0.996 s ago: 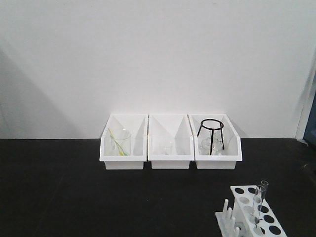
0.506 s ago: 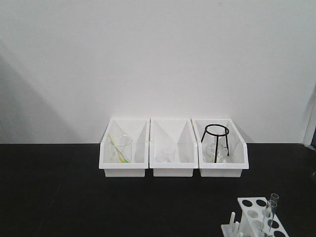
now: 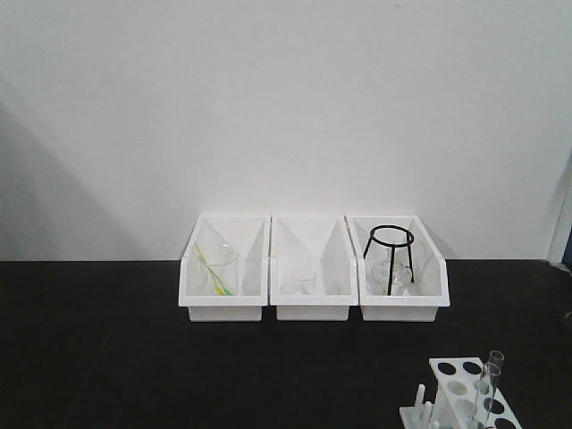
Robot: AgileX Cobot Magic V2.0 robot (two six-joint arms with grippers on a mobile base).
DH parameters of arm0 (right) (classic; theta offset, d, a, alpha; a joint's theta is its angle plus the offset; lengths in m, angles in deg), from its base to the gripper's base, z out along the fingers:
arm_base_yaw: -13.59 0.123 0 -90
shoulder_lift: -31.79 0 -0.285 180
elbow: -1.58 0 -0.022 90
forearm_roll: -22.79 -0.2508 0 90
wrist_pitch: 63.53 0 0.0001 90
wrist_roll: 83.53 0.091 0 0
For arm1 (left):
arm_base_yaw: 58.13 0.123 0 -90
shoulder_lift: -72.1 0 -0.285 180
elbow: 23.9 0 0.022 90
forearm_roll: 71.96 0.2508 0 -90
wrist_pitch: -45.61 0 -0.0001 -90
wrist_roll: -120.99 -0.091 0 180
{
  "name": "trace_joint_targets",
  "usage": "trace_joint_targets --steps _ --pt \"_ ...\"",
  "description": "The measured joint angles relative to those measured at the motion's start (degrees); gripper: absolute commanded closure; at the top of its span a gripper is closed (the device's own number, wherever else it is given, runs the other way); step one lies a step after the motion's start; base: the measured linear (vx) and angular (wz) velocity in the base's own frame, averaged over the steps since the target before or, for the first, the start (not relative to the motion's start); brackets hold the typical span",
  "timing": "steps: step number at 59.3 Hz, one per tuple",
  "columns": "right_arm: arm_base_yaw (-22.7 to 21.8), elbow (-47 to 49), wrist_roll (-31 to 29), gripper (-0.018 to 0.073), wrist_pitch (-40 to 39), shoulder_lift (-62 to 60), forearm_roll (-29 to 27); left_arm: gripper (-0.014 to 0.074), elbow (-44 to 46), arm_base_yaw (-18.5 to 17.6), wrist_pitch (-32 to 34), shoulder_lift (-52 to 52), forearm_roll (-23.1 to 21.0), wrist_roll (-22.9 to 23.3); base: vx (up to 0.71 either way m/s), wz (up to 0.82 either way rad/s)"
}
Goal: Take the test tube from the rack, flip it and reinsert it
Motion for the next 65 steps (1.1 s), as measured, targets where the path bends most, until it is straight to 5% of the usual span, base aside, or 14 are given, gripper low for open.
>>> trace_joint_targets --steps 17,32,53,65 --pt "0.0 14.39 0.51 0.0564 10.13 10.2 0.49 0.0602 0.0 0.0 0.0 0.0 0.0 0.0 0.0 0.0" --pt "0.0 17.04 0.87 0.051 11.96 23.22 0.49 0.0602 0.0 0.0 0.0 0.0 0.0 0.0 0.0 0.0" --pt "0.0 17.08 2.03 0.0105 7.52 39.85 0.49 0.0602 0.0 0.0 0.0 0.0 0.0 0.0 0.0 0.0" --pt "0.0 17.08 2.21 0.0017 -3.44 49.15 0.78 0.0602 0.0 0.0 0.0 0.0 0.0 0.0 0.0 0.0"
